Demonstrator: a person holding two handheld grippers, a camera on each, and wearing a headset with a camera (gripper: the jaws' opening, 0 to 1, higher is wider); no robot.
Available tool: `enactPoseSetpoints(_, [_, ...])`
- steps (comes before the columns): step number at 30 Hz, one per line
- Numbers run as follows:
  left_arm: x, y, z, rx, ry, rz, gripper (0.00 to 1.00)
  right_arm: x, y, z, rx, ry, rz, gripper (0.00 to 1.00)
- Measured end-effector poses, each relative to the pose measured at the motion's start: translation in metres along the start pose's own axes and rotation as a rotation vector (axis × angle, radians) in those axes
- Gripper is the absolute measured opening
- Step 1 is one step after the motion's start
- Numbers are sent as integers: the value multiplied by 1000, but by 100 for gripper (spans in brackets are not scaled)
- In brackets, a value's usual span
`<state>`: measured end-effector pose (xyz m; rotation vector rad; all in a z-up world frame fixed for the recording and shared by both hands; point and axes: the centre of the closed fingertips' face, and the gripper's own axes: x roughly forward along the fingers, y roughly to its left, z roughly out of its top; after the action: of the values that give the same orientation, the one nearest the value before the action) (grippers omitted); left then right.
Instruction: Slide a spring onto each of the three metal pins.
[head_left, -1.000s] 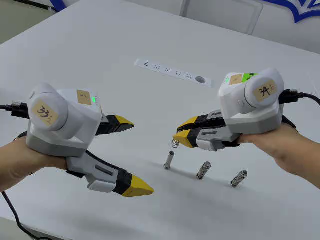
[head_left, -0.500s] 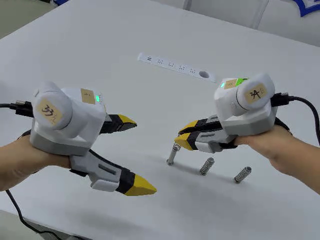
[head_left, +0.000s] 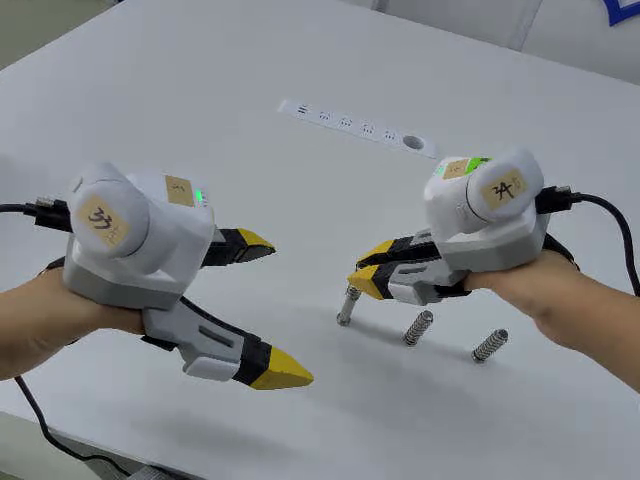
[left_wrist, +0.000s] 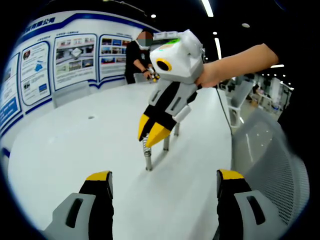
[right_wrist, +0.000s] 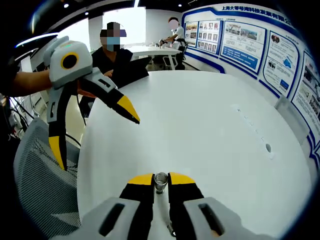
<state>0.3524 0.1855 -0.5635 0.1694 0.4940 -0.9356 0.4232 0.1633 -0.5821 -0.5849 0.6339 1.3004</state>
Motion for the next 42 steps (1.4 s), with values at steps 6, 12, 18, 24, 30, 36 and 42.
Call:
enactPoseSetpoints(6, [1, 0, 1, -8, -5, -1, 87, 8, -2, -9, 2, 16, -4, 11])
enactPoseSetpoints(12, [0, 1, -4, -14, 1, 2, 87, 17, -1, -18, 6, 24, -4, 11])
enactPoseSetpoints(18, [-1, 1, -8, -28, 5, 2, 87, 22, 1, -24, 9, 39, 1, 12])
enactPoseSetpoints(24, [-1, 1, -10, -35, 8, 2, 86, 26, 2, -26, 5, 51, -2, 12])
enactPoseSetpoints(30, [0, 2, -10, -38, 10, 0, 86, 29, 2, -29, 7, 55, 1, 12])
enactPoseSetpoints(36, [1, 2, -10, -36, 13, -1, 86, 31, 2, -32, 8, 63, 0, 12])
enactPoseSetpoints(42, [1, 3, -9, -34, 14, -3, 86, 31, 1, -32, 19, 61, -7, 12])
